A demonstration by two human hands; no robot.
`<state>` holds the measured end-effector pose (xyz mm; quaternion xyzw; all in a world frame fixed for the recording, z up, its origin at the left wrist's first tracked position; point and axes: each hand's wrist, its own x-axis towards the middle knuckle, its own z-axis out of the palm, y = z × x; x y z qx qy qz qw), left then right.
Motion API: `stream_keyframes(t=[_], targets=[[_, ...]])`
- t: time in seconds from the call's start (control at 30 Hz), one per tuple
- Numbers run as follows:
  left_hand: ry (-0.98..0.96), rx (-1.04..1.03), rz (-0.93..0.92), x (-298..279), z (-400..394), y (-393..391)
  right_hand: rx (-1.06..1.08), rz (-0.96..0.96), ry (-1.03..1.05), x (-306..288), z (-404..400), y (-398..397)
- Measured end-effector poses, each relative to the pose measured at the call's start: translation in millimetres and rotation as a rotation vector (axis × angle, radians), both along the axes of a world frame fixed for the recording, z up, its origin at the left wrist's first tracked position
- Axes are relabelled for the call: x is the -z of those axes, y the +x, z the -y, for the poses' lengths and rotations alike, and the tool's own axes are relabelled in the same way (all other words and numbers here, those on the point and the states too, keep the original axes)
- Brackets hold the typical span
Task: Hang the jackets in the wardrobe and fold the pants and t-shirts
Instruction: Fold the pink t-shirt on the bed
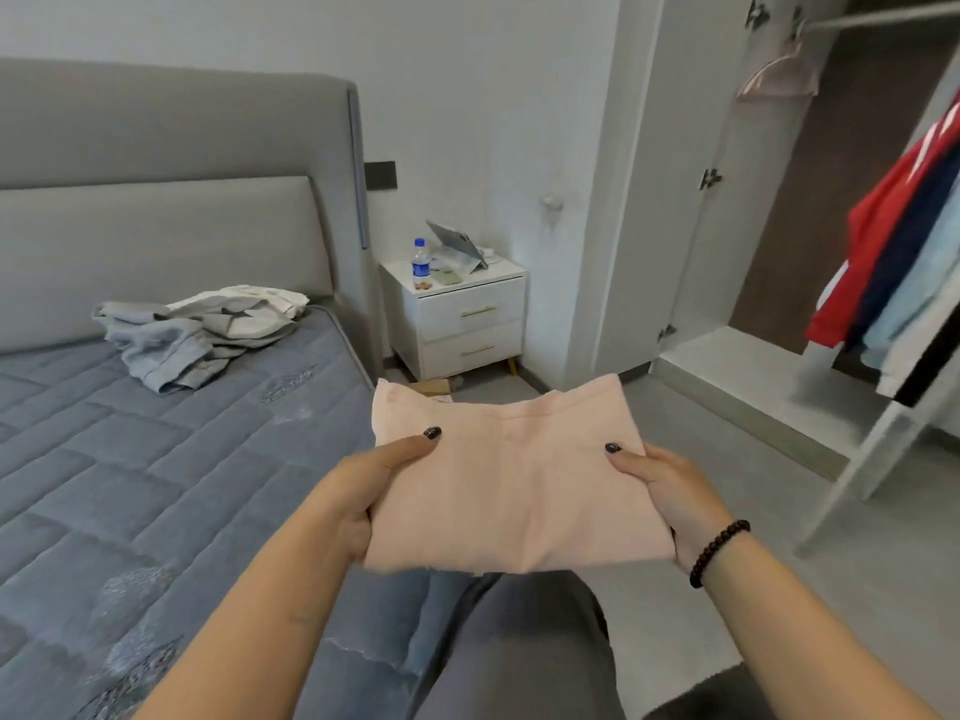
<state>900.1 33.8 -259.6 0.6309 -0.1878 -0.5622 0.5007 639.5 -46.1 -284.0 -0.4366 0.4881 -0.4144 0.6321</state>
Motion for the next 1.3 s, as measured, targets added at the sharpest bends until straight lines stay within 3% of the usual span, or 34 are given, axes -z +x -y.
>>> stream_keyframes(t=[0.13, 0.43, 0.57, 0.87, 1.07, 1.3], targets=[[0.005, 0.068, 0.019, -10.9, 22.5, -50.1, 0.098, 0.031, -0.029, -9.2, 4.4, -51.7], [-0.221, 0.093, 0.377, -16.9, 99.1, -147.1, 0.245, 0.103, -0.020, -3.5, 39.5, -131.1], [-0.276, 0.159, 0.475, -16.6, 167.5, -187.3, 0.337, 0.047, -0.015, -2.1, 92.3, -169.1], [-0.314, 0.251, 0.498, -29.8, 358.6, -247.4, 0.481, -0.096, -0.041, -19.4, 258.0, -219.4], [-0.281, 0.300, 0.468, -84.0, 432.5, -247.0, 0.480, -0.190, 0.016, -82.5, 325.5, -219.6], [-0.299, 0.329, 0.411, -219.0, 500.8, -227.1, 0.464, -0.298, 0.031, -232.8, 383.0, -206.8]])
